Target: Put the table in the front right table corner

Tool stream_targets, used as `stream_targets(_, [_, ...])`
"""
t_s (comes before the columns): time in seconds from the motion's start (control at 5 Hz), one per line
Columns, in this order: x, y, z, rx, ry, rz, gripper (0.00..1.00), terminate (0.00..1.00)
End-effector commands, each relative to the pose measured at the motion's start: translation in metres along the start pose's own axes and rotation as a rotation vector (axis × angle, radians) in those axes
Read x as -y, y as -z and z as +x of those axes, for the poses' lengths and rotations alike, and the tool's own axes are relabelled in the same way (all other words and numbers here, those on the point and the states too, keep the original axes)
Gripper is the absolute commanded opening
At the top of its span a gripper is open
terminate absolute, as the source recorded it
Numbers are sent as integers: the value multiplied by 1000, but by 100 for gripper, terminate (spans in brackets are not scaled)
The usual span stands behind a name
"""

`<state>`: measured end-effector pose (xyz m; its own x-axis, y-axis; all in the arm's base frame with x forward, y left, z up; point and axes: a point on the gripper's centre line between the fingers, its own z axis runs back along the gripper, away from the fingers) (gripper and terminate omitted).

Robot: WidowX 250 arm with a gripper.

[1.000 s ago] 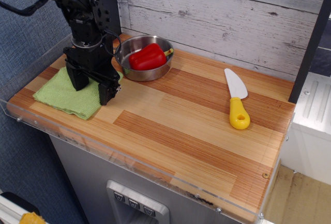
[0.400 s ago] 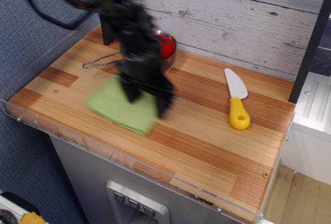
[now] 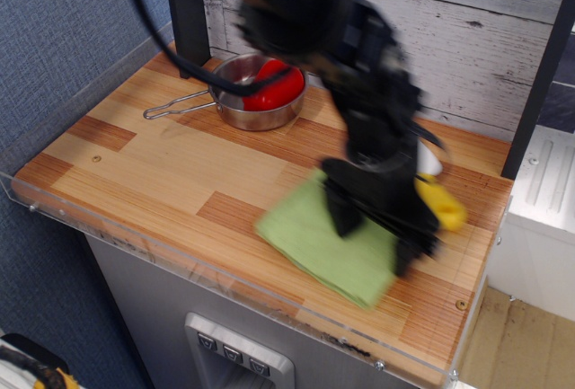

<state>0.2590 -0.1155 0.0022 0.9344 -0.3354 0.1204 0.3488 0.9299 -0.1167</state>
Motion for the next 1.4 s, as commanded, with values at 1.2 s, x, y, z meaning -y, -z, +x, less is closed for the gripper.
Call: stream_targets(1.2, [22, -215, -37, 98, -325, 122, 100, 0])
